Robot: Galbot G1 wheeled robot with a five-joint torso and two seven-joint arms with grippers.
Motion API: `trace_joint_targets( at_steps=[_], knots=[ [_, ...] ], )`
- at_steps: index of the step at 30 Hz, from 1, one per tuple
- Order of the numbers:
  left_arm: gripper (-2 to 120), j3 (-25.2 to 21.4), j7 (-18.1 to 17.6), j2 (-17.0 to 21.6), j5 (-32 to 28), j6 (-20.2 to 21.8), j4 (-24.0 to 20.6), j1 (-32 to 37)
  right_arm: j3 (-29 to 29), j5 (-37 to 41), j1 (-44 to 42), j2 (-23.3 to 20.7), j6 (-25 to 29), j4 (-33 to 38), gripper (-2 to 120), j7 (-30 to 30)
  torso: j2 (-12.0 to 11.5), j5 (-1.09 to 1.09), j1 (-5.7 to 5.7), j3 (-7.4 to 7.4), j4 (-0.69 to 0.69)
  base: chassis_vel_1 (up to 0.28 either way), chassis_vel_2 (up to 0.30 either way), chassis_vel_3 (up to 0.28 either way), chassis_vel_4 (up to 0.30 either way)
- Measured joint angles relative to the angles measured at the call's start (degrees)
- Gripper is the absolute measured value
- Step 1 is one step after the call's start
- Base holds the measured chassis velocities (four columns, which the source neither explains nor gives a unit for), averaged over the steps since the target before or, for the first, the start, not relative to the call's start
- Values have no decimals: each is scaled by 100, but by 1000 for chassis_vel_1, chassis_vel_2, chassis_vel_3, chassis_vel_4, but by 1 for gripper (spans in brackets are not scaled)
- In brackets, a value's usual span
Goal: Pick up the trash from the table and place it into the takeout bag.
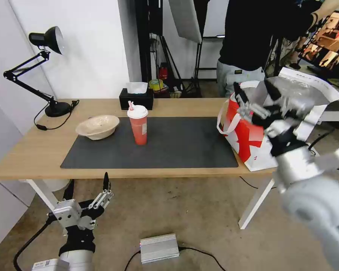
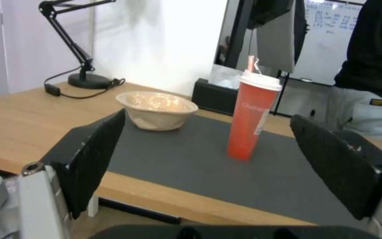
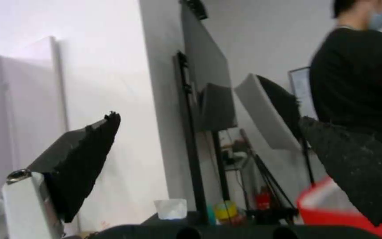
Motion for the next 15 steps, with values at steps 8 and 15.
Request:
trace_joint_targets(
  at_steps=[8, 15],
  knots=[
    [100, -60, 0, 1, -11, 0, -12, 60, -223, -949, -943, 461, 552, 99, 100, 244, 0, 0, 0, -1, -1, 0, 0, 0, 0],
    [100, -5, 13, -2, -12, 0, -12, 35, -570, -1508, -1412, 725, 722, 66, 100, 310, 0, 0, 1, 0, 0, 0, 0, 0, 0]
  ],
)
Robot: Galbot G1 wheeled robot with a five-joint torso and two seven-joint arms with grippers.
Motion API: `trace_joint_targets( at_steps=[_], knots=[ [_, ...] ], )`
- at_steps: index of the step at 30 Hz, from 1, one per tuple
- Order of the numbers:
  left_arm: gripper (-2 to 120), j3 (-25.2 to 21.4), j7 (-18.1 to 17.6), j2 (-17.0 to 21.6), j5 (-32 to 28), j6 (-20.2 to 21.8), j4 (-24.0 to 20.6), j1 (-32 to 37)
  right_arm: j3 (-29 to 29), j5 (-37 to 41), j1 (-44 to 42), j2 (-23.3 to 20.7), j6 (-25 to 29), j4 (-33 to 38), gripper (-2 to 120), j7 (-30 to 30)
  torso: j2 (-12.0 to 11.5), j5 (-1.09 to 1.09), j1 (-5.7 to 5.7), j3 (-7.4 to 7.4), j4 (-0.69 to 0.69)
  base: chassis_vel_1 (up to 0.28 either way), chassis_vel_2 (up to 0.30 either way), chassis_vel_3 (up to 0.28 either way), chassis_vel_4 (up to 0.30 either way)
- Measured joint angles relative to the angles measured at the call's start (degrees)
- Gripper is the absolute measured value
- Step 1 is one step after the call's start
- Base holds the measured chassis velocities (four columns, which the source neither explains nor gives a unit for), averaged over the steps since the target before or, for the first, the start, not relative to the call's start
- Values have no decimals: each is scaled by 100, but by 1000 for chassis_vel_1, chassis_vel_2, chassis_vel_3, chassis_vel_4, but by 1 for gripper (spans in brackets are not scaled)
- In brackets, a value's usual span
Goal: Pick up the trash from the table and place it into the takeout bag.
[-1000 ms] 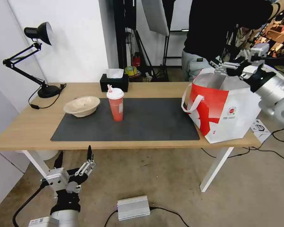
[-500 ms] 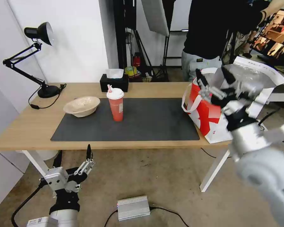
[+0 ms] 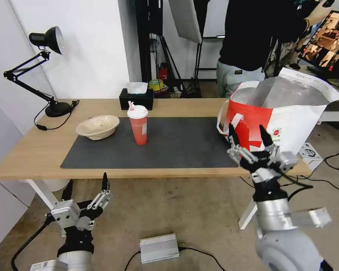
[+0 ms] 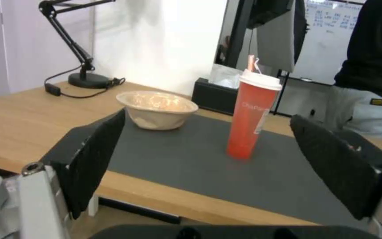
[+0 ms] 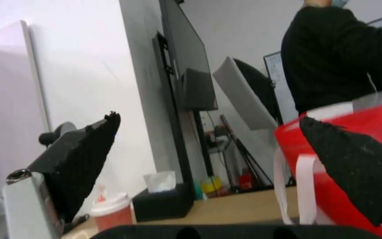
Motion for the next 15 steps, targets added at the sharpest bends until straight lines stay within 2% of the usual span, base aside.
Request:
trace_joint_targets(
  at_steps=[10, 15],
  knots=[
    [100, 25, -2, 3, -7, -1, 75, -21, -513, -1151, -668, 350, 446, -291, 100, 178, 0, 1, 0, 0, -1, 0, 0, 0, 0],
    [100, 42, -2, 3, -5, -7, 93, -22, -604, -1334, -784, 392, 529, -385, 100, 260, 0, 0, 0, 0, 0, 0, 0, 0, 0]
  ],
)
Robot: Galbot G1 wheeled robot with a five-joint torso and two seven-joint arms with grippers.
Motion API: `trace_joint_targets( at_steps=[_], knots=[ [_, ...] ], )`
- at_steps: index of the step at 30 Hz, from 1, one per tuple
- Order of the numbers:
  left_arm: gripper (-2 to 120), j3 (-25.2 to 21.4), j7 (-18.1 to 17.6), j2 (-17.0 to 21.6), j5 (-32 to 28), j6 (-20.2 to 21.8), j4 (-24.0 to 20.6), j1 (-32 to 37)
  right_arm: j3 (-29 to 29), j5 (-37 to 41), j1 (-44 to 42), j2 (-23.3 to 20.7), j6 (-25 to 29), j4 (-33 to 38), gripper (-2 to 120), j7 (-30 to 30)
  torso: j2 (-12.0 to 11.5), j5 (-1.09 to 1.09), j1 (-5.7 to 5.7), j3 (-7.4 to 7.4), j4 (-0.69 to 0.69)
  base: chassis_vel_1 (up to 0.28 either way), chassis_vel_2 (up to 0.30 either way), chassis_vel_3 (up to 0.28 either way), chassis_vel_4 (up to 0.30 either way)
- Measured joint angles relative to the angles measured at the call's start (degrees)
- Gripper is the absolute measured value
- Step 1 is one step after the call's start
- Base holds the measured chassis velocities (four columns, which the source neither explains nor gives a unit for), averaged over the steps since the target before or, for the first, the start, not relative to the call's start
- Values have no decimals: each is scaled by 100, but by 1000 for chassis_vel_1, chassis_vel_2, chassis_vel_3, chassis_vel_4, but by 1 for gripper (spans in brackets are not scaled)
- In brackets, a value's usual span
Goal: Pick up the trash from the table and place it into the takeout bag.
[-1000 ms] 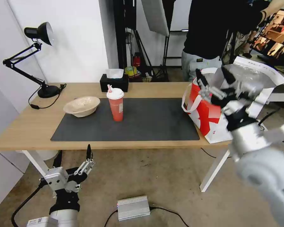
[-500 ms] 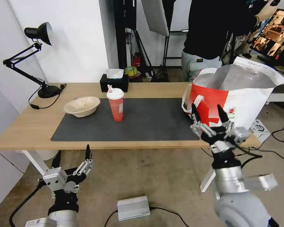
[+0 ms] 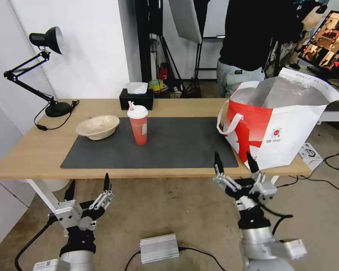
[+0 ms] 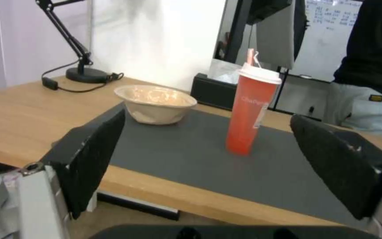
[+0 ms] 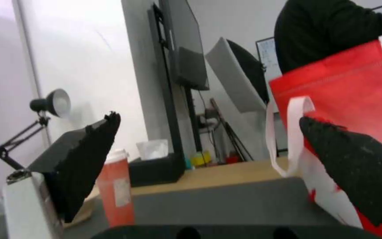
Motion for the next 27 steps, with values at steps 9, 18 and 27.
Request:
trace_joint_targets(
  at_steps=[9, 18, 27],
  knots=[
    [100, 1, -1, -2, 38, -86, 7, 37, -84, -329, -315, 146, 190, -260, 100, 168, 0, 0, 0, 0, 0, 0, 0, 0, 0],
    [100, -23, -1, -2, 55, -113, -23, 88, -62, -428, -533, 147, 389, -466, 100, 192, 0, 0, 0, 0, 0, 0, 0, 0, 0],
    [100, -26, 6, -4, 58, -113, -9, 101, -20, -440, -404, 106, 351, -473, 100, 279, 0, 0, 0, 0, 0, 0, 0, 0, 0]
  ],
)
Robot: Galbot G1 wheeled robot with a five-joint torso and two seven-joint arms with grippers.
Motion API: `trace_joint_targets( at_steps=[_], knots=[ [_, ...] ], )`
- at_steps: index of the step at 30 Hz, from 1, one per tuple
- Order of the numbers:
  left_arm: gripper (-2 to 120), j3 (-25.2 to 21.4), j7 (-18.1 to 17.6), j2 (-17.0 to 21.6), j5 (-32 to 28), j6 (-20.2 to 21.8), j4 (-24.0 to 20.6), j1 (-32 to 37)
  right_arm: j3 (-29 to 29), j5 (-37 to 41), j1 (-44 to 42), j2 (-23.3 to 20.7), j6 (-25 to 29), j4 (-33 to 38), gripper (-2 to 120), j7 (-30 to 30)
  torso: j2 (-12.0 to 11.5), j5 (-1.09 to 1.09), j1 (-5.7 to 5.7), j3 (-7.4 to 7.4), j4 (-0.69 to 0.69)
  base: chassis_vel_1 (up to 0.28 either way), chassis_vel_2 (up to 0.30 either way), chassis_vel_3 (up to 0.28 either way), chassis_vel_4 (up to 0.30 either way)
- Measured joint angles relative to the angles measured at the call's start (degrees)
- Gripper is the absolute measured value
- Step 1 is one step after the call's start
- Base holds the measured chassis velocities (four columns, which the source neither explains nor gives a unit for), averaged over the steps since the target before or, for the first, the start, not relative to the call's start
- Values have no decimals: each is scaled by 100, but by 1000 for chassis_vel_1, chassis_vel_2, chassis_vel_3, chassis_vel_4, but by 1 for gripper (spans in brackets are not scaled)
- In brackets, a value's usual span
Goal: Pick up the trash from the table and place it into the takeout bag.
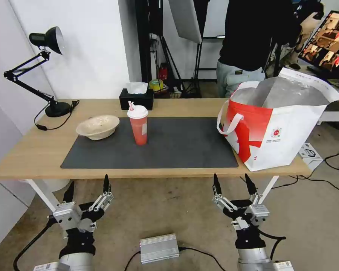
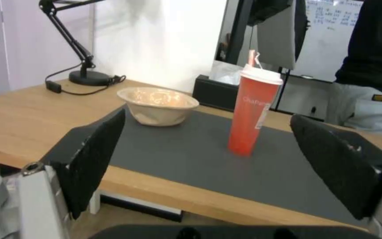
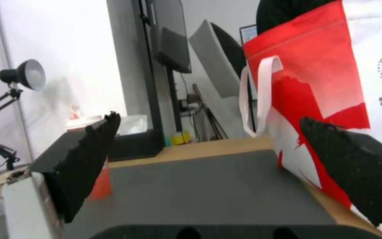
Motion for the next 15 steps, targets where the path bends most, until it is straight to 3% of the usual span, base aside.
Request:
trace_joint_targets(
  at_steps=[15],
  knots=[
    [100, 5, 9, -3, -3, 10, 18, -4, -16, 32, 48, 43, -95, 32, 100, 62, 0, 0, 0, 0, 0, 0, 0, 0, 0]
  ],
)
